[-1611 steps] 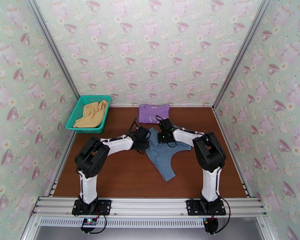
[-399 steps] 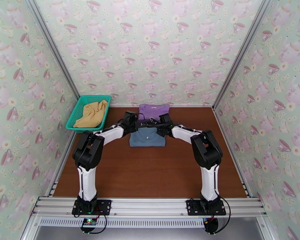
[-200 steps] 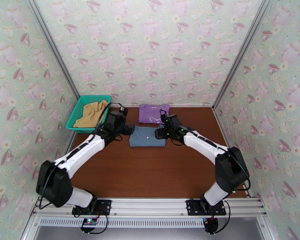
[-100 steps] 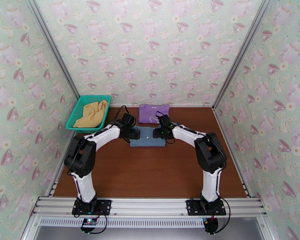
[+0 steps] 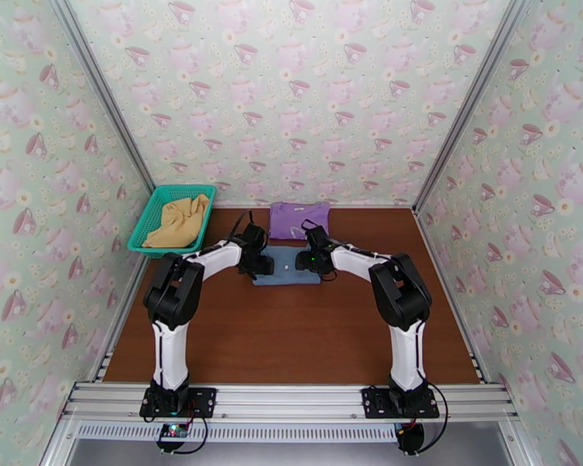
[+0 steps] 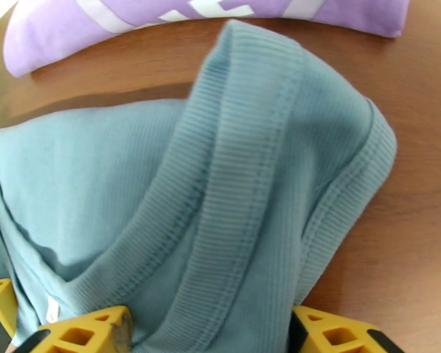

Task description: Fold and stack the mixed laundry pile

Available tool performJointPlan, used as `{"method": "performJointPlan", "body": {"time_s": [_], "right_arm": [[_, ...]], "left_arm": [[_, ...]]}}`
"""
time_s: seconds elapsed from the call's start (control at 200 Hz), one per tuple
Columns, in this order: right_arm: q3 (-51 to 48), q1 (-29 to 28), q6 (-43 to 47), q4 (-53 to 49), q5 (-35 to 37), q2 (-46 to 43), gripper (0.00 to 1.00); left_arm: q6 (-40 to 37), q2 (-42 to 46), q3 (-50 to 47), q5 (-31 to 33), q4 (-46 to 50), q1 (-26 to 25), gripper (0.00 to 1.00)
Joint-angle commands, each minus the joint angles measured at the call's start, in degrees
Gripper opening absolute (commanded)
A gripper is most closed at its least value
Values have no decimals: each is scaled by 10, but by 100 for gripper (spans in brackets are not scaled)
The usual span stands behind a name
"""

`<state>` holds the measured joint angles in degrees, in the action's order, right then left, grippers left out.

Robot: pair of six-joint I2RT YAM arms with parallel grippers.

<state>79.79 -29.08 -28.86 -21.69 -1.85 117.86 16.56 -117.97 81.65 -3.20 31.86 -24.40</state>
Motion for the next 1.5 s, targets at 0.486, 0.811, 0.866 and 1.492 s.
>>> {"method": "performJointPlan", "body": {"time_s": [0.486, 0.811, 0.866, 1.492], "right_arm": [[11, 13, 24, -66, -29, -26, 0], [159, 61, 117, -160, -14, -96, 0], [191, 72, 128, -164, -19, -87, 0], [656, 137, 148, -190, -71, 330, 0]], "left_arm": [[12, 48, -43, -54, -62, -24, 0], [-35, 125, 92, -3, 3, -27, 0], [-53, 115, 125, 7, 3, -26, 0], [-141, -306, 589, 28, -12, 19, 0]]}}
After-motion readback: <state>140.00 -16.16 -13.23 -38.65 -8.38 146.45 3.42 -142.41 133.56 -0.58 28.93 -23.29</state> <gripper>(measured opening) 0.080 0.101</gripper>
